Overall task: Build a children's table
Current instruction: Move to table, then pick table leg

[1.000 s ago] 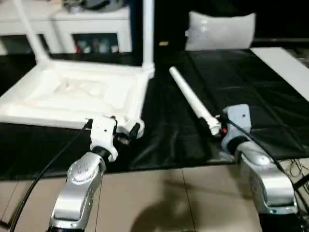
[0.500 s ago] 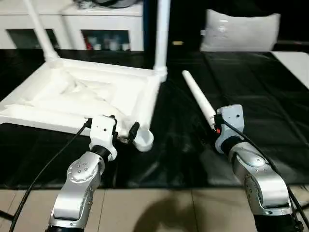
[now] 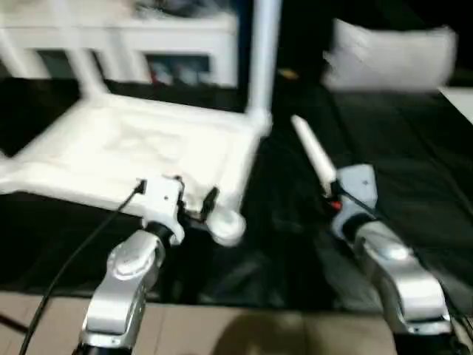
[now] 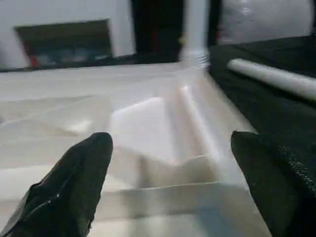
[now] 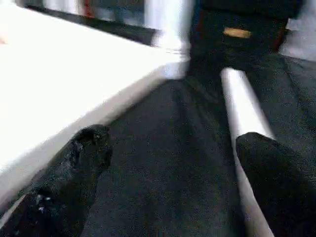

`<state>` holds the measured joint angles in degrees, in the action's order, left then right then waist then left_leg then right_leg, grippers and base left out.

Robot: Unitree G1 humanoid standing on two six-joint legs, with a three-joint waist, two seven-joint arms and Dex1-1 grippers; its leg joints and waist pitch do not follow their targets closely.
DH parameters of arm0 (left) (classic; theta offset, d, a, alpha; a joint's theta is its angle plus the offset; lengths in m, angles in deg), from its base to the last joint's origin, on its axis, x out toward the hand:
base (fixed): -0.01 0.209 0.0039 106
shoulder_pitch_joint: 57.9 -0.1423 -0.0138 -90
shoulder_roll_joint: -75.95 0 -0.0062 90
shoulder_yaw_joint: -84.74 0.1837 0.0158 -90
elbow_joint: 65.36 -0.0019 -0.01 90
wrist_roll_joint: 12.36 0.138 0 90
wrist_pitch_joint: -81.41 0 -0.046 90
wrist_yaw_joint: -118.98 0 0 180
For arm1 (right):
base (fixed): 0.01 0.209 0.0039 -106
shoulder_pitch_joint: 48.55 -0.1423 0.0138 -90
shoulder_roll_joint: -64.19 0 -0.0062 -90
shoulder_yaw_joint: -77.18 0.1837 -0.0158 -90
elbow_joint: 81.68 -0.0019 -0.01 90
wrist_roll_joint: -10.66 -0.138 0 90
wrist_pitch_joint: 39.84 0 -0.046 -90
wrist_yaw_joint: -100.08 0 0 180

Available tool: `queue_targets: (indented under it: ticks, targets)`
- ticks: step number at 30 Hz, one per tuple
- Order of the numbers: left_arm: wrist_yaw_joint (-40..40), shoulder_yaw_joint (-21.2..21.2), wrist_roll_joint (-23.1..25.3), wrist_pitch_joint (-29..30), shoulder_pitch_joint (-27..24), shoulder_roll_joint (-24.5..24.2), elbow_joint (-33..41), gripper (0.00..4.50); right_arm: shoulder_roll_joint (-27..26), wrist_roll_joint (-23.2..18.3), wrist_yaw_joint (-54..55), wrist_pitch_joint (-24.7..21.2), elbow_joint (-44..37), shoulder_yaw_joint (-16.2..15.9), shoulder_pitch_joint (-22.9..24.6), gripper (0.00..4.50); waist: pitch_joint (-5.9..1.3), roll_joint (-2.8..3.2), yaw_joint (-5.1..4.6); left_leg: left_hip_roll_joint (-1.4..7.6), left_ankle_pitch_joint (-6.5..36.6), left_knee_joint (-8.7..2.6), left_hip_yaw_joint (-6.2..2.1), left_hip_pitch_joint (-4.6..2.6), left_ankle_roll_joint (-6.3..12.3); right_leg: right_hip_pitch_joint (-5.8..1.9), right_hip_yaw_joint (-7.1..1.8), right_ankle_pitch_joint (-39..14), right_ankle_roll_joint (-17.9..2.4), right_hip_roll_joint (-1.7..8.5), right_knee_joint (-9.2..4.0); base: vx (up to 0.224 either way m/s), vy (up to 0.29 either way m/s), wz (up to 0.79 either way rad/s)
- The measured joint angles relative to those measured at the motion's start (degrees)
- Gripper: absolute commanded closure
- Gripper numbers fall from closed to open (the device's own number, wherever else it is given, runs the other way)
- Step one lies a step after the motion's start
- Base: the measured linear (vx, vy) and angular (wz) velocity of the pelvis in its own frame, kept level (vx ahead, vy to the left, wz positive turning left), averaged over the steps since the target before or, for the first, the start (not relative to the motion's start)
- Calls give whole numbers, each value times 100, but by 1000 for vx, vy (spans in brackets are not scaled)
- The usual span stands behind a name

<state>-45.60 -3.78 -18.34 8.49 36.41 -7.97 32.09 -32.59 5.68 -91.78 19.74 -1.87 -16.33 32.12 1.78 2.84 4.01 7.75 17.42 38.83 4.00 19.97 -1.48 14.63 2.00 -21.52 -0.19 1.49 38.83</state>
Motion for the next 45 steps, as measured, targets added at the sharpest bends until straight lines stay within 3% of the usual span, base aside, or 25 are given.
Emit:
queue_targets:
  ticks: [1, 2, 3, 4, 5, 6, 7, 9, 10, 11, 12, 13, 16, 21, 22, 25, 28, 33, 39, 41, 45]
  targets:
    - [-2, -87, 1, 0, 1, -41, -23, 10, -26, -5, -13, 0, -28, -119, -11, 0, -7, -25, -102, -8, 11, -7, -6, -31, 20, 228, 72, -19, -6, 29, 373, 132, -14, 4]
    - [-1, -87, 0, 0, 1, -33, -27, 10, -6, -2, -14, -5, -28, -130, 0, 0, -9, -36, -182, -16, 23, -24, -1, -86, 36, 390, 78, -9, 17, 45, 536, 63, -2, 2]
    - [2, -67, -1, -2, 2, -21, -22, 10, 23, 2, -8, -10, -28, -124, 14, 0, -9, -60, -219, -22, 26, -77, 111, -160, 31, 587, 69, 29, 68, 118, 581, 63, -2, 2]
    - [4, -54, -1, -2, 4, -13, -17, 10, 47, 8, -3, -9, -29, -120, 11, 0, 6, -175, -227, -41, 57, -141, 292, -307, -20, 771, 56, 145, 46, 228, 407, 46, -28, -28]
    - [8, -49, -1, -5, 18, -17, -8, 10, 51, 19, 8, -6, -34, -112, 19, 0, 29, -292, -224, -108, 82, -170, 376, -393, -55, 766, 25, 378, 16, 324, 107, 21, -95, -34]
    - [13, -30, 0, -4, 43, 8, -34, 10, 106, 37, 18, -3, -34, -62, 96, 0, 40, -341, -237, -130, 112, -153, 374, -418, -74, 718, 10, 599, 66, 336, 80, 21, -95, -34]
    - [74, 127, -23, -18, 52, 128, -25, 10, 174, 81, 45, -20, 24, 40, 124, 0, 43, -323, -200, -133, 201, -3, 309, -383, 153, 672, -21, 592, 14, 262, 9, 56, -104, -8]
    - [211, 261, -119, -72, 45, 150, -26, 10, 215, 122, 127, -55, 48, 196, 94, 0, 35, -306, -158, -207, 155, 338, 170, -166, 270, 591, -27, 573, -22, 236, -37, 94, -83, -5]
    - [342, 264, -157, -152, 74, 60, -30, 10, 293, 198, 155, -232, 56, 189, -46, 0, 29, -224, -137, -197, 35, 272, 98, -22, 177, 514, 11, 582, -47, 170, -96, 74, -59, -7]
    - [426, 249, -169, -235, 125, -18, -35, 10, 344, 243, 156, -385, 65, 186, -180, 0, 19, -142, -127, -152, -177, -31, 92, 75, 128, 491, 89, 584, -96, 113, -96, 74, -2, -7]
    - [460, 233, -172, -266, 178, -50, -38, 10, 367, 250, 156, -447, 66, 190, -255, 0, 14, -68, -117, -103, -415, -197, 91, 134, 30, 485, 141, 573, -98, 44, -90, 74, -2, -7]
    - [541, 139, -180, -360, 264, -142, -123, 10, 373, 264, 163, -630, 154, 151, -358, 0, -2, -57, -88, -18, -440, -143, 64, 155, -99, 479, 136, 571, -89, -6, -117, 97, 35, -7]
    - [773, 65, -188, -429, 523, -328, -502, 10, 547, 191, 6, -1134, 452, 76, -697, 0, 0, -51, -36, -26, -447, -135, 83, 221, -80, 546, 123, 673, -9, 8, -178, 55, 28, -4]
    - [1451, 235, -241, -495, 785, -608, -820, 10, 908, 83, -252, -1997, 1009, 180, -1173, 0, 26, -64, -53, -33, -434, -193, 160, 173, -84, 536, 79, 674, -55, 31, -188, 0, 0, 0]
    - [1684, 320, -291, -552, 873, -726, -911, 10, 927, 52, -348, -2211, 1238, 213, -1376, 0, 60, -78, -73, -28, -456, -232, 204, 119, -83, 521, 55, 686, -73, 37, -180, -60, -10, -5]
    - [2063, 374, -449, -607, 1089, -758, -1033, 10, 1044, -14, -548, -2531, 1595, 255, -1735, 0, 91, -118, -83, 3, -521, -326, 313, 58, -106, 518, 46, 710, -95, 67, -177, -62, -24, -2]
    - [2274, 381, -545, -642, 1335, -769, -1152, 10, 1219, -28, -717, -2874, 1856, 129, -1948, 0, 106, -148, -68, 37, -548, -367, 382, 33, -118, 518, 50, 718, -98, 78, -173, 0, 0, 0]
    - [2944, 519, -610, -694, 1563, -1007, -1370, 0, 1352, -41, -1011, -3280, 2183, -205, -2023, 39, 129, -191, -43, 64, -609, -400, 442, 44, -91, 543, 52, 721, -100, 81, -178, 0, 0, 0]
    - [3841, 923, -732, -497, 1574, -1389, -1366, 0, 1339, -164, -1243, -3323, 2386, -250, -2183, 78, 130, -208, 13, 64, -620, -401, 471, 129, -61, 631, 47, 722, -99, 92, -179, 0, 0, 0]
    - [4070, 1088, -710, -358, 1571, -1585, -1334, 0, 1351, -164, -1265, -3329, 2419, -252, -2195, 115, 130, -210, 62, 67, -628, -402, 473, 127, -49, 632, 48, 722, -99, 91, -179, 0, 0, 0]
    - [4368, 1207, -676, -56, 1518, -1854, -1180, 0, 1413, -165, -1406, -3419, 2444, -293, -2202, 138, 133, -219, 112, 71, -622, -411, 485, 117, -66, 629, 46, 723, -100, 94, -177, 0, 0, 0]
